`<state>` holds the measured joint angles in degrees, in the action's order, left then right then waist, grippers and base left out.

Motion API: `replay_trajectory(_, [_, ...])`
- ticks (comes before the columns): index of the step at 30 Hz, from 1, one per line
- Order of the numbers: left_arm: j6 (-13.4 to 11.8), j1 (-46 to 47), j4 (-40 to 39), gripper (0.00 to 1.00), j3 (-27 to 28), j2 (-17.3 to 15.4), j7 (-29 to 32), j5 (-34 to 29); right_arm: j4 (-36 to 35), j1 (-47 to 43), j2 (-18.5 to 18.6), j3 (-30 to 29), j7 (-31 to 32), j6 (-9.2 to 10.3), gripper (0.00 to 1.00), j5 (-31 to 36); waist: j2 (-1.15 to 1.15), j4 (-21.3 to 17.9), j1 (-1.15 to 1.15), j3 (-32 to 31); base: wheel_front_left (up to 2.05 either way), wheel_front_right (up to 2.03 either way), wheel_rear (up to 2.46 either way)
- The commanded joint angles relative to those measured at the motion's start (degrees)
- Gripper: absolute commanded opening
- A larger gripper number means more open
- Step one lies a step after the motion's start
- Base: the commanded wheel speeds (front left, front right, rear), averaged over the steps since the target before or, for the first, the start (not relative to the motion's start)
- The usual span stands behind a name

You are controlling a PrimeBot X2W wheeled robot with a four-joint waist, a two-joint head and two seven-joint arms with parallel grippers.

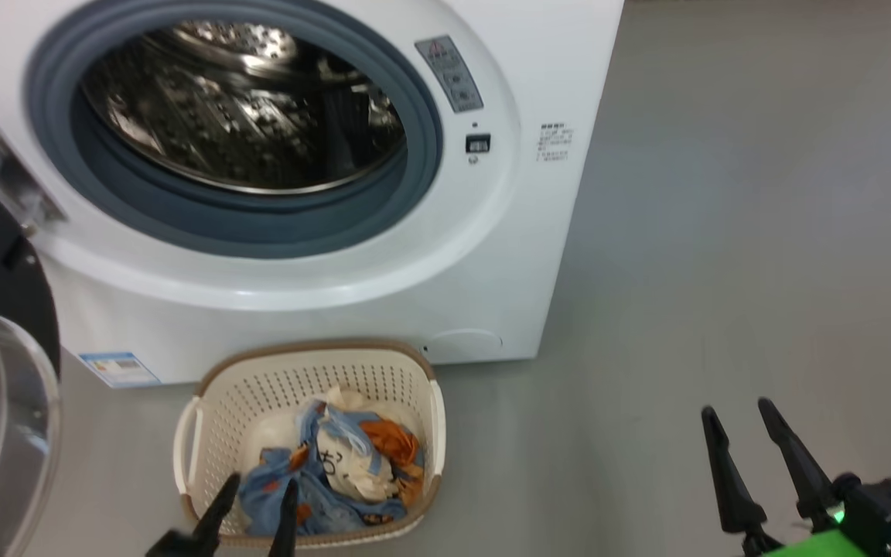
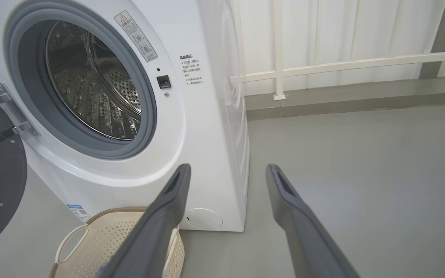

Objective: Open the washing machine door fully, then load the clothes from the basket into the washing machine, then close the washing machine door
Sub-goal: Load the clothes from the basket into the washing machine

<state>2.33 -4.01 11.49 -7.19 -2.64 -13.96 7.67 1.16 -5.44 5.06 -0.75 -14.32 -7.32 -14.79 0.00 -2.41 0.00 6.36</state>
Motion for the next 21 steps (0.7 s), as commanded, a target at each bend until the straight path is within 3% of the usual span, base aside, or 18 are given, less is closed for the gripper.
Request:
replay_trajectory(1, [-0.13, 3.01, -0.73, 1.0, 1.41, -0.24, 0.09, -0.43, -1.37, 2.39, 0.33, 1.59, -0.68, -0.17, 1.0, -0.4, 0.0, -1.72, 0.0, 5.35, 0.0, 0.0, 0.0])
replay_trajectory(10, [0.61, 15.67, 6.89, 1.0, -0.66, -1.99, 4.3, -2.29, -0.96, 10.5, -0.85, 5.19, -0.68, -0.17, 1.0, -1.57, 0.0, -5.8, 0.0, 19.65, 0.0, 0.0, 0.0])
replay_trajectory(21, [0.77, 29.3, 20.63, 1.0, 1.67, -5.94, 5.45, -1.45, -1.09, 18.17, -0.73, 8.13, -0.68, -0.17, 1.0, -1.92, 0.0, -10.54, 0.0, 32.07, 0.0, 0.0, 0.0])
